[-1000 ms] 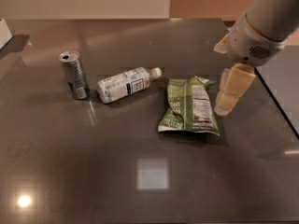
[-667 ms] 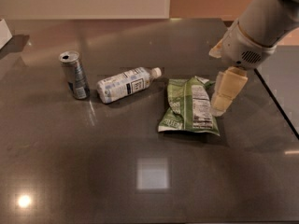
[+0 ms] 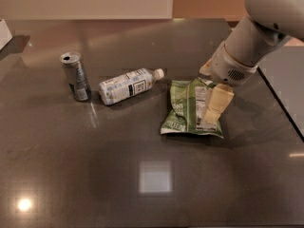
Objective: Pick green jalapeno chip bag
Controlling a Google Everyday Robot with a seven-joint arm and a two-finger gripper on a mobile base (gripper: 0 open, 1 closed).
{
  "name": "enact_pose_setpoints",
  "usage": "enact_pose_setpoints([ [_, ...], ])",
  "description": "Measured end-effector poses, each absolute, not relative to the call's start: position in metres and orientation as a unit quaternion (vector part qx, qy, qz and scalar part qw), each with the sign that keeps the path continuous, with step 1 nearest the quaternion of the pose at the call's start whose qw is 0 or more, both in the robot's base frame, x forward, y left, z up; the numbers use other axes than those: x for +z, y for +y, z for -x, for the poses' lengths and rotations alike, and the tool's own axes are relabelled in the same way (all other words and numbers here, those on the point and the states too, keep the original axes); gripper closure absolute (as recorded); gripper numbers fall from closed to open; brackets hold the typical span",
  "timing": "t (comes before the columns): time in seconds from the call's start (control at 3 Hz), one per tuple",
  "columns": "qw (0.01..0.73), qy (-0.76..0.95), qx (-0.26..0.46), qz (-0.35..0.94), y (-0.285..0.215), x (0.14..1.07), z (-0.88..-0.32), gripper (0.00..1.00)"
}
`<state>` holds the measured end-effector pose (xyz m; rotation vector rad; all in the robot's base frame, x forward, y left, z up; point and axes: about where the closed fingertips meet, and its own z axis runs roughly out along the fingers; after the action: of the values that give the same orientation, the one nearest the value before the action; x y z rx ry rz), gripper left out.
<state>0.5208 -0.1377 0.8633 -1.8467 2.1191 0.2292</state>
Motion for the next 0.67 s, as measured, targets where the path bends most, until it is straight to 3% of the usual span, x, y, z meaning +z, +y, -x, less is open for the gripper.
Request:
enact_pose_setpoints([
  [0.67,0.160,0.737,0.084,0.652,-0.1324,0.8553,-0.5272,0.00],
])
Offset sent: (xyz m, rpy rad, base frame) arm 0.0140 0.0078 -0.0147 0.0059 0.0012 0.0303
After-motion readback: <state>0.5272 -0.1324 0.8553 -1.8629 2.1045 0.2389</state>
